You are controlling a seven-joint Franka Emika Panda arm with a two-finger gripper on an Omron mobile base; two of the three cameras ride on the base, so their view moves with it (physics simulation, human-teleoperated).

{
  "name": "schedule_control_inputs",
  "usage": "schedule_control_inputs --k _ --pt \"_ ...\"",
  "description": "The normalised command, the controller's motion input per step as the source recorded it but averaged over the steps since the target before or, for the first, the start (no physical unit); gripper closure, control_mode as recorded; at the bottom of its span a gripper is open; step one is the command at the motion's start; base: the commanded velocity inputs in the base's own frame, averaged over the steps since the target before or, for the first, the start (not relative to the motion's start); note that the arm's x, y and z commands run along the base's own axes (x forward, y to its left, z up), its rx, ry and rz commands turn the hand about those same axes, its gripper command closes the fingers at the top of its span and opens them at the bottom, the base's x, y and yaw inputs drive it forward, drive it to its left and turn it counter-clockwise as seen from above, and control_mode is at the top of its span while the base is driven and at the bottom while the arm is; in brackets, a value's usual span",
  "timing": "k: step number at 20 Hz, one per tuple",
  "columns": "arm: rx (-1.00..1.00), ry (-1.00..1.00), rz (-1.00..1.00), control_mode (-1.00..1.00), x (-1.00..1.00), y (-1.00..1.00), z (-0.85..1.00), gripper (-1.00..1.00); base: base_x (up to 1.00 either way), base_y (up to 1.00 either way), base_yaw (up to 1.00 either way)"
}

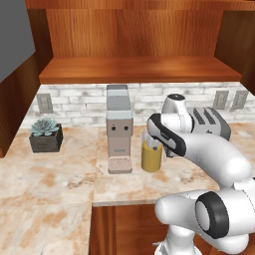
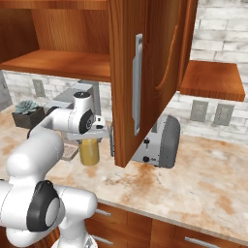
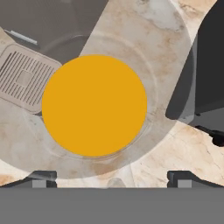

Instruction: There is a tray on the dining counter. Grab the cup, mug, and pitcher and place them on the tray. The pitcher may be placed next to the tray if it cannot fit the tray.

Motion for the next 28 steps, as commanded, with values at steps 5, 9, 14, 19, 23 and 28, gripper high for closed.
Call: schedule_control_inputs --k 5,9,14,19,23,28 --pt "0.0 0.0 0.0 -1.0 0.0 0.0 0.0 -1.0 0.0 0.0 0.0" --pt "0.0 0.0 0.0 -1.0 0.0 0.0 0.0 -1.0 0.0 0.0 0.0" --pt "0.0 0.0 0.0 -1.0 0.0 0.0 0.0 1.0 0.0 0.0 0.0" --pt "0.0 0.0 0.0 -1.0 0.0 0.0 0.0 1.0 0.0 0.0 0.0" --pt "0.0 0.0 0.0 -1.0 0.0 0.0 0.0 1.0 0.0 0.0 0.0" --pt "0.0 0.0 0.0 -1.0 0.0 0.0 0.0 1.0 0.0 0.0 0.0"
